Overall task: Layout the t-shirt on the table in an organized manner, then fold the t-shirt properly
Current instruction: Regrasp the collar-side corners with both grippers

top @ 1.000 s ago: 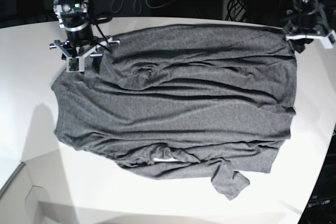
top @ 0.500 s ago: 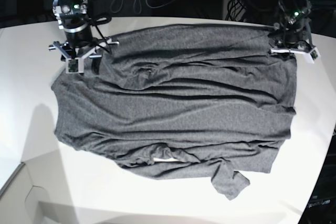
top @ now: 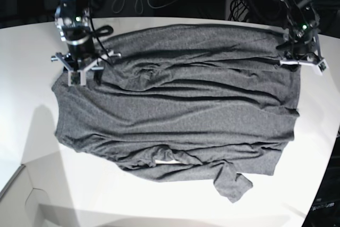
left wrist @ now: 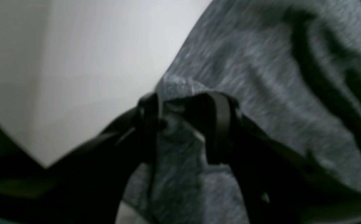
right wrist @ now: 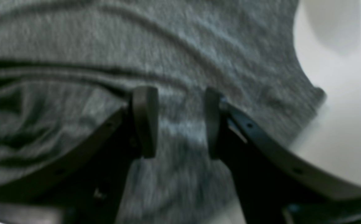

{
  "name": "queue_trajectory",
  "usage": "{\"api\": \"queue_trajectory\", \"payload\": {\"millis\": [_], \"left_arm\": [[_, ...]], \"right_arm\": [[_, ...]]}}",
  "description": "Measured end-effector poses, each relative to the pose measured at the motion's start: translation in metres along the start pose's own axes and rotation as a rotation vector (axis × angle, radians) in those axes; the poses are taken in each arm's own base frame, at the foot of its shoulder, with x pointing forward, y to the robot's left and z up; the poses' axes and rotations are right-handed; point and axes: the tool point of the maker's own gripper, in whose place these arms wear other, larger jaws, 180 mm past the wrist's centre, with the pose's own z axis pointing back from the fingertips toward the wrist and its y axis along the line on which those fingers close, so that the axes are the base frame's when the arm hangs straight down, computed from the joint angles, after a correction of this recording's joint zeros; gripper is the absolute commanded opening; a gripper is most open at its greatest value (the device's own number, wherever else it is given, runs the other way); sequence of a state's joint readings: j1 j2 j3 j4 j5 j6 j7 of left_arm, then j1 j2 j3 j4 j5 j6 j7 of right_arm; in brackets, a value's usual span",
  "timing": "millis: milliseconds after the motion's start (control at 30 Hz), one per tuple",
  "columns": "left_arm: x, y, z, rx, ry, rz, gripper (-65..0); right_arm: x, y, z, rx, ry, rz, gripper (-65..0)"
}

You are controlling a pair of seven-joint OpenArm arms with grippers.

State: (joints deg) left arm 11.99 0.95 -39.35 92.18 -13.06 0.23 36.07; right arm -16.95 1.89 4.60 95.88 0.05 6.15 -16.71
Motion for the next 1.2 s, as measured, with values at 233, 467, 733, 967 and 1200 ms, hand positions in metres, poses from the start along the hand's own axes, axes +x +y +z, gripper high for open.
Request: {"api": "queue_trajectory", "payload": {"millis": [233,467,733,967,1200], "left_arm": [[-0.004,0.001,-0.021,-0.001,0.034,0.014,-41.1],[0.003,0.006,-0.029,0.010,-0.015,0.009,-41.1],[0.002,0.014,-0.030,0.021,-0.029,-0.011,-41.1],[-0.010,0.030,-0.013,0.045,-0.012,-0.049,-41.1],[-0.003,0.026,0.001,0.034,-0.021,-0.056,-41.1]], "right_arm": [[-0.042,-0.010,0.000,-0.014,0.099,0.013,-41.6],[-0.054,-0.013,0.011,-0.008,0.104,0.027,-41.6],[-0.061,-0.020,0.020,-0.011,0.121,0.055,-41.6],[-0.061,-0.019,0.032,-0.007,0.143,0.068,-41.6],[-0.041,-0.016,0.032,-0.003,0.096,0.071,-41.6]]}}
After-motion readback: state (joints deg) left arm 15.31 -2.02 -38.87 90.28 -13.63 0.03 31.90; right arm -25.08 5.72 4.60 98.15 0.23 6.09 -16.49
